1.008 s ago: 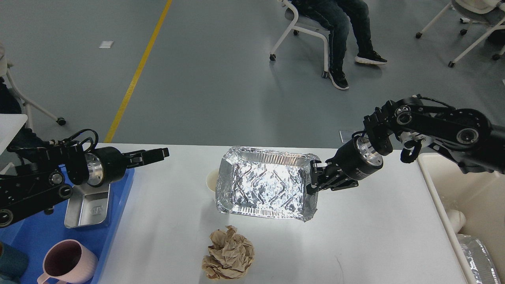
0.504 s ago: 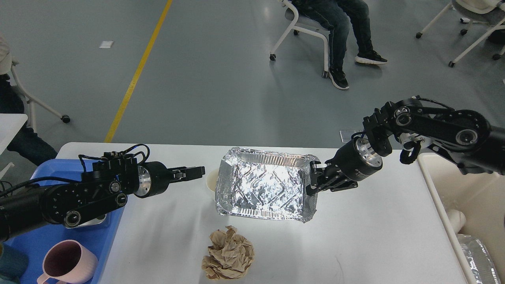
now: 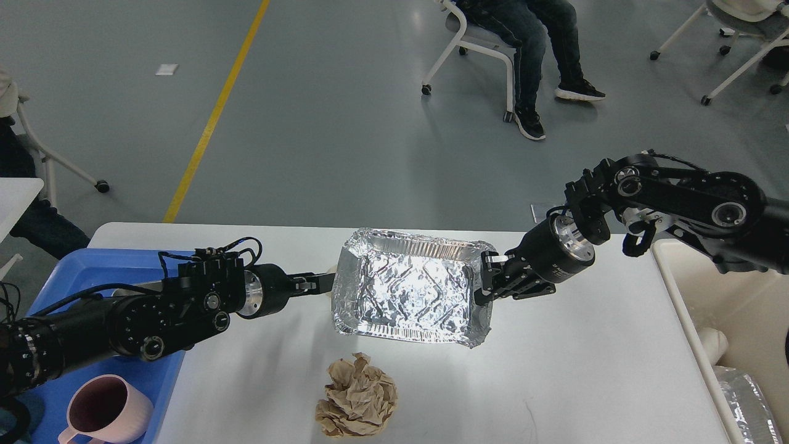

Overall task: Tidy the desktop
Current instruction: 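Grasp the white paper cup with the left gripper and lift it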

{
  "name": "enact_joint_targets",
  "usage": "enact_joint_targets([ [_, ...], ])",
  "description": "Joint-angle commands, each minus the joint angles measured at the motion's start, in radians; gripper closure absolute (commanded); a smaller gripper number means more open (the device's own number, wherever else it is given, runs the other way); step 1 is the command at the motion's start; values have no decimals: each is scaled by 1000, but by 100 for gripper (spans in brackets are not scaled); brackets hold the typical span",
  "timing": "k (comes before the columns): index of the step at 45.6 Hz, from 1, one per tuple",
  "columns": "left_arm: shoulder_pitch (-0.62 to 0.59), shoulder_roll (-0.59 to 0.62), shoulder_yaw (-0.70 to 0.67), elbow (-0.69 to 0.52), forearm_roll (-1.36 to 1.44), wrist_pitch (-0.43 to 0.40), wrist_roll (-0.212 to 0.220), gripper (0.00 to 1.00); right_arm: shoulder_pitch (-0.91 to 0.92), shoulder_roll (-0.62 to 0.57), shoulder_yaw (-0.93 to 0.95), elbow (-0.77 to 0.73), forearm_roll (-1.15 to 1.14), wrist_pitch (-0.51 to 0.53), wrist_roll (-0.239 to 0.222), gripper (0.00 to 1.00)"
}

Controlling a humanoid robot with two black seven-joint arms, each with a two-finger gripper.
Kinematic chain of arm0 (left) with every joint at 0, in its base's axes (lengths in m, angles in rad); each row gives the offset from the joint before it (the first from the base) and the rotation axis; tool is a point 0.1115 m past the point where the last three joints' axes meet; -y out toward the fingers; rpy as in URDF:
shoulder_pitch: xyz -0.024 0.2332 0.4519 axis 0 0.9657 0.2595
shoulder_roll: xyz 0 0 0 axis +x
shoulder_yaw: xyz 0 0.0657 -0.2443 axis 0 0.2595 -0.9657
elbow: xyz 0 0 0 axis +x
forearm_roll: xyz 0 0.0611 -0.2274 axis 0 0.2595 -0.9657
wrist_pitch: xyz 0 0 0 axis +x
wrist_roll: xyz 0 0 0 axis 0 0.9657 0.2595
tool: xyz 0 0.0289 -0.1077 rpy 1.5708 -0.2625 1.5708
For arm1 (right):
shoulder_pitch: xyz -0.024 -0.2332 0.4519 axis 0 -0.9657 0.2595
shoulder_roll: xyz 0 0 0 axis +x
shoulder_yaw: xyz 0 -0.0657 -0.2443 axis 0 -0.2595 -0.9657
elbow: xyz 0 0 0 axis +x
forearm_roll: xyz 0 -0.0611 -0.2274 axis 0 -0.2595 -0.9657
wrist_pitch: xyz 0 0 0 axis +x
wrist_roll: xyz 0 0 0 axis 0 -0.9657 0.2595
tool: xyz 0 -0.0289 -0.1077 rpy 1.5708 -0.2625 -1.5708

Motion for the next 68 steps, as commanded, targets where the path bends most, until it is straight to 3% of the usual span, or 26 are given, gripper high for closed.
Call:
enact_joint_targets([
  [1, 2, -35, 10, 26, -1, -6, 1, 49, 1, 1, 3, 0, 0, 0, 0, 100],
  [8, -9, -54, 86, 31, -2, -8, -5, 78, 1, -2, 4, 0, 0, 0, 0, 100],
  [17, -15, -52, 112, 31, -3, -25, -28, 98, 1, -4, 5, 0, 2, -2, 0, 100],
  [28, -53, 29, 97, -12, -11, -54, -46, 100, -12, -1, 5, -9, 2, -3, 0, 100],
  [38, -136, 210, 74, -170, -21, -67, -56, 100, -18, 2, 5, -11, 3, -5, 2, 100],
  [54, -351, 618, 62, -421, -15, -275, -105, 100, -30, 13, 5, -11, 2, -6, 0, 100],
  [62, -463, 738, 25, -492, -17, -371, -103, 100, -32, 24, 7, -11, 2, -8, 0, 100],
  [68, -529, 756, 22, -491, -17, -411, -103, 100, -32, 24, 13, -11, 2, -8, 0, 100],
])
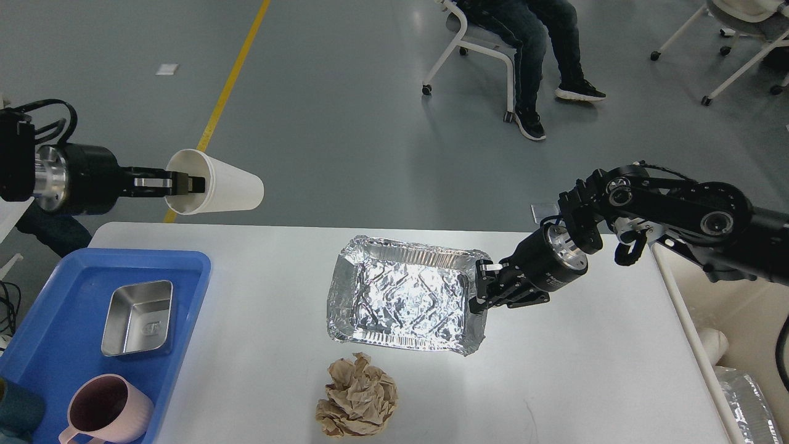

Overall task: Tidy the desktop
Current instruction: 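Grasp the white paper cup with the left gripper and lift it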

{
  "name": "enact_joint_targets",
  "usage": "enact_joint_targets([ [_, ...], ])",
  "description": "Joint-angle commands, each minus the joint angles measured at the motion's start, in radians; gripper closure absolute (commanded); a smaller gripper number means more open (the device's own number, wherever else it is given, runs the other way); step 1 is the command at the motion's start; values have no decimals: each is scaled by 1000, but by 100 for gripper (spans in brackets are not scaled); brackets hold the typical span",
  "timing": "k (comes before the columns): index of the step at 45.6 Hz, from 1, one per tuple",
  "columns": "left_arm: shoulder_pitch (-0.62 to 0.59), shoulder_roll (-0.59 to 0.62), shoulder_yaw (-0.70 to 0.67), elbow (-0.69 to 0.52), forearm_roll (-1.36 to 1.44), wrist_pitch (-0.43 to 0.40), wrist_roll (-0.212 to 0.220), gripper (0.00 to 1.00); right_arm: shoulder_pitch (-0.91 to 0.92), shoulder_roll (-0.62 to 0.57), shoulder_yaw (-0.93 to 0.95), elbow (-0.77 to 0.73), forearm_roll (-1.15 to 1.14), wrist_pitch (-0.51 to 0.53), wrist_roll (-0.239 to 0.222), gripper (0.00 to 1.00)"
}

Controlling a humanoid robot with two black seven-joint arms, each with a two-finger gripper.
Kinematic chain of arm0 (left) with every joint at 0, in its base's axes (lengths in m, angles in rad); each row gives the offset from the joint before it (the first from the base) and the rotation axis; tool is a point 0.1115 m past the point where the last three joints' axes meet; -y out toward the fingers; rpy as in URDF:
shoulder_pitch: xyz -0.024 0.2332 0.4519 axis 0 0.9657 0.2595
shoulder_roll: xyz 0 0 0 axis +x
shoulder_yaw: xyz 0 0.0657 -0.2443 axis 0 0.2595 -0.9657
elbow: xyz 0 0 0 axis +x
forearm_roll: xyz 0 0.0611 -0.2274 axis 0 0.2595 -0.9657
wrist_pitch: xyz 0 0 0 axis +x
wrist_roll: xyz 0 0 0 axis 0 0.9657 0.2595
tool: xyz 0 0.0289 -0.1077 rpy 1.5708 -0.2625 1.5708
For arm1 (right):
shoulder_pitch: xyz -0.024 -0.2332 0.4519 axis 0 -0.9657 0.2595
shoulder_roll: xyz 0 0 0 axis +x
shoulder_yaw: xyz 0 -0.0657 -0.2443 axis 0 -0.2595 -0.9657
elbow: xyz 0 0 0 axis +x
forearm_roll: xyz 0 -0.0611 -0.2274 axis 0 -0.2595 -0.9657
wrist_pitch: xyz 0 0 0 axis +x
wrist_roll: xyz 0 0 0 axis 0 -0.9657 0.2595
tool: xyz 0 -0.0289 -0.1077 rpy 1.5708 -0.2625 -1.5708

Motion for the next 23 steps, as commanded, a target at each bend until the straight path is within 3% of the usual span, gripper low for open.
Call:
enact_joint_targets([
  [1, -66, 16, -7, -2, -1, -31, 1, 100, 0, 1, 10, 0, 0, 0, 0, 100],
  [7, -70, -56, -47, -2, -6, -13, 5, 100, 0, 1, 10, 2, 2, 0, 0, 100],
  [23, -84, -490, -70, 42, -10, 15, 24, 99, -3, 5, 10, -4, 6, 11, 2, 100],
])
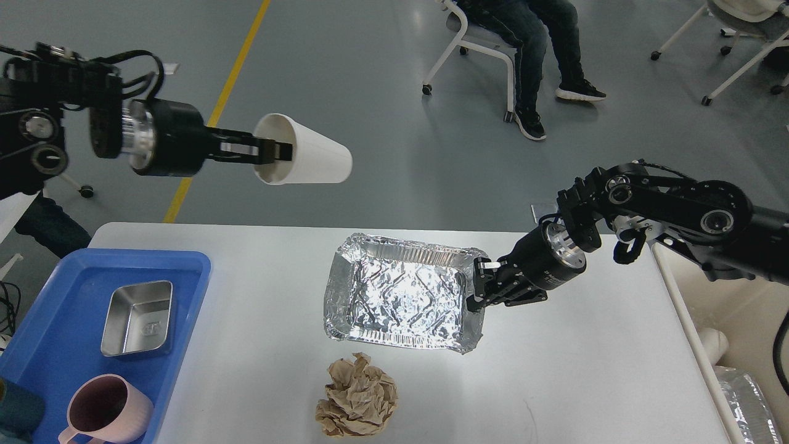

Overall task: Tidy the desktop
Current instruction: 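Grasp the white paper cup with the left gripper and lift it, then lower the paper cup into the foil tray and release it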

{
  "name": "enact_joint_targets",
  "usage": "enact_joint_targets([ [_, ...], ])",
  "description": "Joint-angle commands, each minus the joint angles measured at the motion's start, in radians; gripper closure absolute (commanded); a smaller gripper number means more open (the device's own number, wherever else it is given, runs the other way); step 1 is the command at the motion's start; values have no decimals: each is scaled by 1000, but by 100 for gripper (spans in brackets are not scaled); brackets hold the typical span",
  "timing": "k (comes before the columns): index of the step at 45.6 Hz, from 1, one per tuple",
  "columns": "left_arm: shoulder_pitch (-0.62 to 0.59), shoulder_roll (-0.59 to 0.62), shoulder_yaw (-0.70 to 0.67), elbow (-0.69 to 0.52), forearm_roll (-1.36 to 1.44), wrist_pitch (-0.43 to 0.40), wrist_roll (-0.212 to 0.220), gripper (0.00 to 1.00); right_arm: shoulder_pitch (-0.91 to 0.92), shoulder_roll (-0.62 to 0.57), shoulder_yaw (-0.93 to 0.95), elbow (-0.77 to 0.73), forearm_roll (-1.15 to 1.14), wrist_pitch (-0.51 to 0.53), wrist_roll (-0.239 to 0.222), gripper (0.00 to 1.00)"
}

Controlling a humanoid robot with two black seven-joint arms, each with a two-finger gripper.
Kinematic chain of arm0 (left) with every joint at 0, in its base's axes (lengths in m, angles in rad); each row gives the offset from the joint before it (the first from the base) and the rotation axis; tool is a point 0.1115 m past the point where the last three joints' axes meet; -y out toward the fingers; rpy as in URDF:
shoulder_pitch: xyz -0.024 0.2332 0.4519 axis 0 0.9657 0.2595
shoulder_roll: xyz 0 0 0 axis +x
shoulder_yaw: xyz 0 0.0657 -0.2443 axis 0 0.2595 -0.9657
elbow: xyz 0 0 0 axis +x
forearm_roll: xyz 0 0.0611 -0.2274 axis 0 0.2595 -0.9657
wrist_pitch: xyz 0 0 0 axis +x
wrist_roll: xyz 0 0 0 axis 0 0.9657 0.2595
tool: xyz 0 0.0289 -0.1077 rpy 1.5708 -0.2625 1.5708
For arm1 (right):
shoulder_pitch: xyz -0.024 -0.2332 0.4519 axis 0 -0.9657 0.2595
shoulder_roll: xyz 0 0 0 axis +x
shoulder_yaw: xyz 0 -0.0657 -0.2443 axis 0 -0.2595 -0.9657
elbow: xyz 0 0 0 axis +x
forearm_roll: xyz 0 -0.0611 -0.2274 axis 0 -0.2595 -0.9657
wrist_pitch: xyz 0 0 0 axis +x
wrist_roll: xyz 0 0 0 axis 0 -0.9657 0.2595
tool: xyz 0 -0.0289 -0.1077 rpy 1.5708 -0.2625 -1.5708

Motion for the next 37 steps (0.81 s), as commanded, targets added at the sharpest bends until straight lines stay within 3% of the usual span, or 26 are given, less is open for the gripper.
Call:
enact_joint_targets([
  [1, -5, -140, -1, 21, -1, 2, 5, 99, -1, 7, -3, -1, 2, 6, 3, 100],
  [12, -2, -236, 24, 30, 3, -4, 16, 98, 2, 40, -3, -7, 31, 26, 3, 100],
  [37, -7, -242, 168, 20, 16, -67, 21, 96, -21, 72, -21, -36, 65, 46, 0, 100],
])
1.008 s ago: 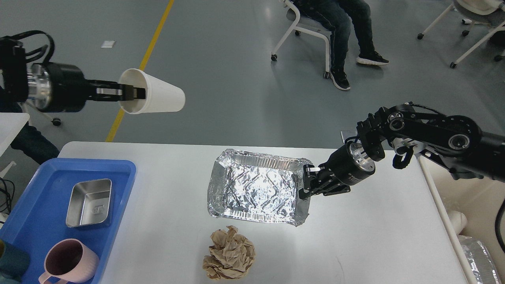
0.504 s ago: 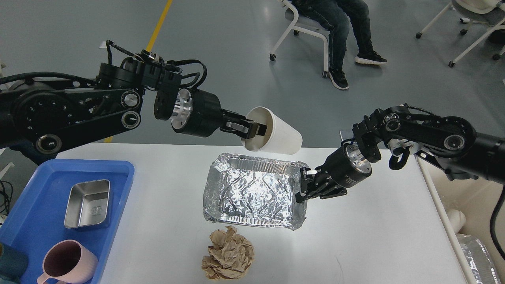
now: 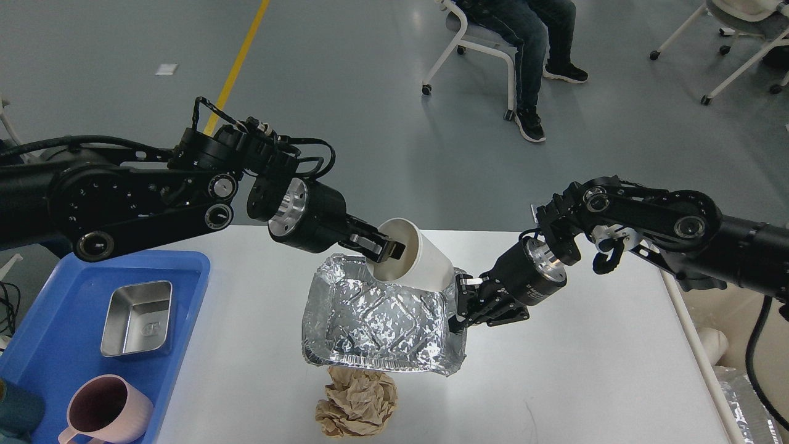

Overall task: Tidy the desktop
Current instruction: 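Lower the paper cup into the foil tray and release it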

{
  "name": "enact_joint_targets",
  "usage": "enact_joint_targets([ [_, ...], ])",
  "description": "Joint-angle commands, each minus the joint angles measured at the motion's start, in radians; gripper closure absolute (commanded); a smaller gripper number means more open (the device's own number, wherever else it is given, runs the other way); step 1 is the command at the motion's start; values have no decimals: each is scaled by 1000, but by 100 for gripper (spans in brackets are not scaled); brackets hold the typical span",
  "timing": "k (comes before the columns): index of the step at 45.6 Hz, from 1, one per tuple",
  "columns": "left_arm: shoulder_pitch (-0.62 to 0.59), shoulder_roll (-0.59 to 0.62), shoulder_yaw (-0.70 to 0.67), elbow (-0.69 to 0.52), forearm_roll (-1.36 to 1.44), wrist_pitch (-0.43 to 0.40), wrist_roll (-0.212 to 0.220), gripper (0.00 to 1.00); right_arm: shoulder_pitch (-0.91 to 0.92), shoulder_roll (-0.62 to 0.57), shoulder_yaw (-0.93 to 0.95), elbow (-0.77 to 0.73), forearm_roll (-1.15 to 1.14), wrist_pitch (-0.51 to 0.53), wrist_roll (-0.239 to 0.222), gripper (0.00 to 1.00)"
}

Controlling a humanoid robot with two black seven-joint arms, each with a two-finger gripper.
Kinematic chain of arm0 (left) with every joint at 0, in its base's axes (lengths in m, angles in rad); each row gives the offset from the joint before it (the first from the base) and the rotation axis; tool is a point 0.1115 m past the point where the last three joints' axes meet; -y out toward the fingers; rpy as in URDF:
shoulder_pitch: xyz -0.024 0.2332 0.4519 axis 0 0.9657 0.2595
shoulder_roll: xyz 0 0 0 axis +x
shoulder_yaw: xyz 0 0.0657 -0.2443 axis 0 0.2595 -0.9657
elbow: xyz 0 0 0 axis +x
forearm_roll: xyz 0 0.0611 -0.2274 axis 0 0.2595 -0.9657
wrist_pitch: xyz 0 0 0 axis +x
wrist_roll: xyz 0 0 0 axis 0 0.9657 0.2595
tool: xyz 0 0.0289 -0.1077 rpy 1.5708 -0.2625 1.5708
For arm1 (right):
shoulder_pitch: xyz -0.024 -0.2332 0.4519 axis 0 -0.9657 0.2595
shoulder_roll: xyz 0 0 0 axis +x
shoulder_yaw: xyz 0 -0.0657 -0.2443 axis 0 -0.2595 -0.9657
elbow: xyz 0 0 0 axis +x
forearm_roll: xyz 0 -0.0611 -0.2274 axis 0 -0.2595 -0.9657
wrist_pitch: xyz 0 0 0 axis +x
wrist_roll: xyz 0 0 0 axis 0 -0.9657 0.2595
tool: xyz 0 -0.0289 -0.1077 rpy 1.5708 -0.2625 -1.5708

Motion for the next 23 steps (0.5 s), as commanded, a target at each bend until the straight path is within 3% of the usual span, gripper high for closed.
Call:
enact_joint_targets([
  [1, -5, 5, 48, -4, 3, -9, 0, 95, -1, -1, -2, -1, -3, 1, 0, 100],
  [13, -12, 1, 78, -4, 3, -25, 5, 95, -7, 3, -2, -2, -7, -1, 0, 100],
  [23, 7, -33, 100, -1, 6, -19, 38, 90, -7, 3, -2, -1, -7, -1, 0, 100],
])
